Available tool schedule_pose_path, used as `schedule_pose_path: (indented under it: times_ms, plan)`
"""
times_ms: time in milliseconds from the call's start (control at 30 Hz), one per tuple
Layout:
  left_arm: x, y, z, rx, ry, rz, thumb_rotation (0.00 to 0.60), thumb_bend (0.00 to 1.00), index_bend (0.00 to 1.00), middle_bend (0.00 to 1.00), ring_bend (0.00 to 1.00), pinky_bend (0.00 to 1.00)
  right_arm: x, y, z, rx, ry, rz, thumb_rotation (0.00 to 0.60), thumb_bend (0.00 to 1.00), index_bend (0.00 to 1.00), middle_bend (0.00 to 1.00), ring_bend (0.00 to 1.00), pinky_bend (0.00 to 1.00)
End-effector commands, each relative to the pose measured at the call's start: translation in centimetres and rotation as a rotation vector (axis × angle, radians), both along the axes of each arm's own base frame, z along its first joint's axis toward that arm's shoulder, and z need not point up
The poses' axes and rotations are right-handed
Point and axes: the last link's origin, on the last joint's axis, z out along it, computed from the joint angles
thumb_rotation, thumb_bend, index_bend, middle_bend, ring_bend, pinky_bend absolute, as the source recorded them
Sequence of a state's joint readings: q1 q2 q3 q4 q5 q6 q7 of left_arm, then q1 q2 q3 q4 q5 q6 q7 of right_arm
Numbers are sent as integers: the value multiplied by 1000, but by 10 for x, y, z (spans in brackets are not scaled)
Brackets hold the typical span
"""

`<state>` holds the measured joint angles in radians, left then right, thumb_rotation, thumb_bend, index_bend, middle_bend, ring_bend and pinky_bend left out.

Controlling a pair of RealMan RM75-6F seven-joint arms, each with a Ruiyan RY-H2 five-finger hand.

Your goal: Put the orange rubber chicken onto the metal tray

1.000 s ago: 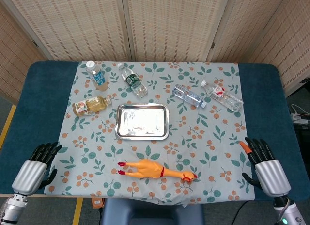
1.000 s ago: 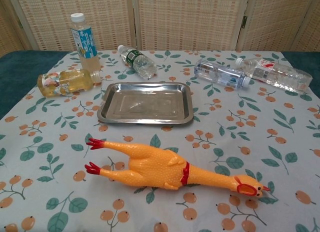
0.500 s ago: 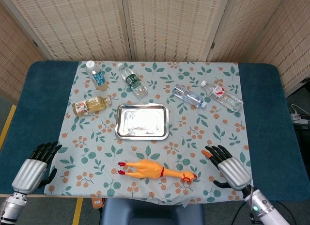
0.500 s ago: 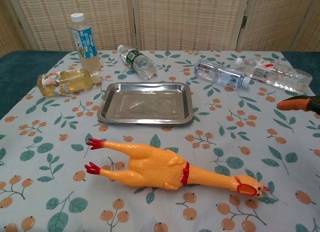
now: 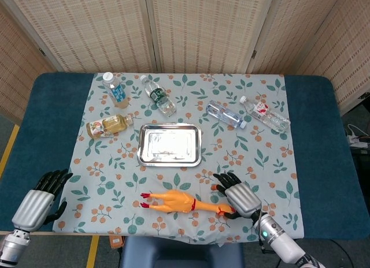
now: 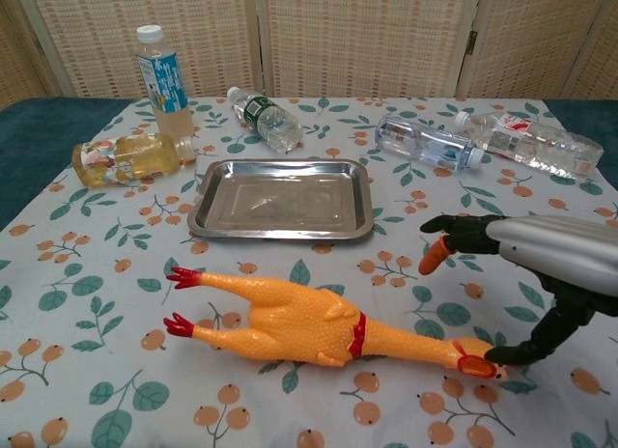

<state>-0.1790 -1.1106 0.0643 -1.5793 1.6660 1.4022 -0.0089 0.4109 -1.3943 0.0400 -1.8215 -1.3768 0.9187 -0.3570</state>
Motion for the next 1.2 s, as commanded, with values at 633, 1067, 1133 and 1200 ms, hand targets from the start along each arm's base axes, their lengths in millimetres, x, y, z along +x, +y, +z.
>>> schedule_pose_path:
  times_ms: [633,1067,1133,1200]
  plan:
    - [-1,-3,12,-20,-56,-8,600,466,0,0,0,74,36,0,-56,10,12,-55,600,130,356,0,0,35]
    - [-2,-5,18,-33,-86,-18,600,465,0,0,0,74,38,6,-78,-24,51,-89,600,130,553,209,188,447]
    - [-2,-6,18,-36,-88,-19,600,465,0,0,0,74,37,6,-80,-27,67,-88,600,131,626,270,290,578]
    - [-2,-6,19,-37,-90,-22,600,465,0,0,0,74,36,7,-80,-27,74,-95,600,141,703,354,419,700]
